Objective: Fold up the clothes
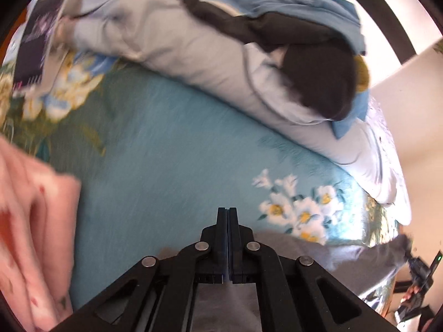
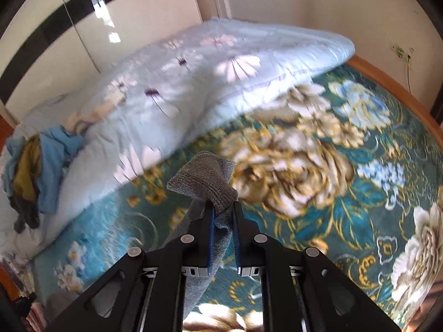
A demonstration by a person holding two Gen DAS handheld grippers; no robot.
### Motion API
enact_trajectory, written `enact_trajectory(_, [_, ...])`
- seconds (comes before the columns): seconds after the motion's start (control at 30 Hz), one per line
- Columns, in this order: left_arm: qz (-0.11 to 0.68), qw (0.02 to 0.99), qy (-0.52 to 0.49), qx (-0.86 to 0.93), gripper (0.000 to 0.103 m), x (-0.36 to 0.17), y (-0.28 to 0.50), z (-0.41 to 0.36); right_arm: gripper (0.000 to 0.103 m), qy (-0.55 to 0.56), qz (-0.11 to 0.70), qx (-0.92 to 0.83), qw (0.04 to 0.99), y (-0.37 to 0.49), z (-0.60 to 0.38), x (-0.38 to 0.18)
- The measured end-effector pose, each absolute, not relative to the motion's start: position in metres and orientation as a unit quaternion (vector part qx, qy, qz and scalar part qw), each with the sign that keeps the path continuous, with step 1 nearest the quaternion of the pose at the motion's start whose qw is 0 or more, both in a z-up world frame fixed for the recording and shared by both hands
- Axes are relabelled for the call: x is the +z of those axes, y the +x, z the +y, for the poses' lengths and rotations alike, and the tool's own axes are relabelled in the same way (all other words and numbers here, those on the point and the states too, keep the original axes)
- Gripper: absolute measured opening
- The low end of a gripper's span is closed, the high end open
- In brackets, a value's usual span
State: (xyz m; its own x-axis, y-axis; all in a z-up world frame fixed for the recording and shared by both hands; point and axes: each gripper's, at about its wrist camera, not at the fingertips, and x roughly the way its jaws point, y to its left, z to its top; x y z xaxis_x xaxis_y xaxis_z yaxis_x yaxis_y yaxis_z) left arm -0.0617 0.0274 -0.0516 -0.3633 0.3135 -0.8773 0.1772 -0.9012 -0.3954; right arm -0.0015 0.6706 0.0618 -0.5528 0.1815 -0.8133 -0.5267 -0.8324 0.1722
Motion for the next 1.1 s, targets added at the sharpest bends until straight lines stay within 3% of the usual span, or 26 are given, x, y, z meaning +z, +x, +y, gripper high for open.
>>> enact_trajectory(0.23, [-0.176, 0.042, -0.592, 0.785, 0.003, -0.058, -0.059, 0.032, 0.012, -0.434, 0.183, 0.859, 0.201, -0.008, 0.666, 0.062])
enact_trajectory(0.27, [-0.175, 0.04, -0.598, 0.781, 0.009, -0.061, -0.055, 0.03, 0.012, -0.439, 0.181, 0.857, 0.203, -0.006, 0.666, 0.058])
enact_trajectory(0.37, [-0.194, 0.031, -0.606, 0.771, 0.049, -0.072, -0.044, 0.017, 0.012, -0.449, 0.185, 0.849, 0.207, 0.003, 0.667, 0.048])
enact_trajectory(0.5, [-0.255, 0.009, -0.604, 0.755, 0.064, -0.084, -0.027, -0.014, 0.012, -0.45, 0.204, 0.843, 0.212, 0.016, 0.674, 0.04])
enact_trajectory(0.73, [-0.31, -0.011, -0.63, 0.712, 0.066, -0.117, -0.014, -0.031, 0.012, -0.461, 0.225, 0.831, 0.215, 0.028, 0.675, 0.027])
enact_trajectory(0.83, [-0.31, 0.052, -0.642, 0.699, 0.066, -0.118, -0.012, -0.012, 0.012, -0.467, 0.221, 0.829, 0.213, 0.031, 0.671, 0.025])
enact_trajectory(1.1, [-0.219, 0.157, -0.662, 0.699, 0.06, -0.112, -0.002, 0.048, 0.012, -0.476, 0.228, 0.823, 0.211, 0.04, 0.666, 0.02])
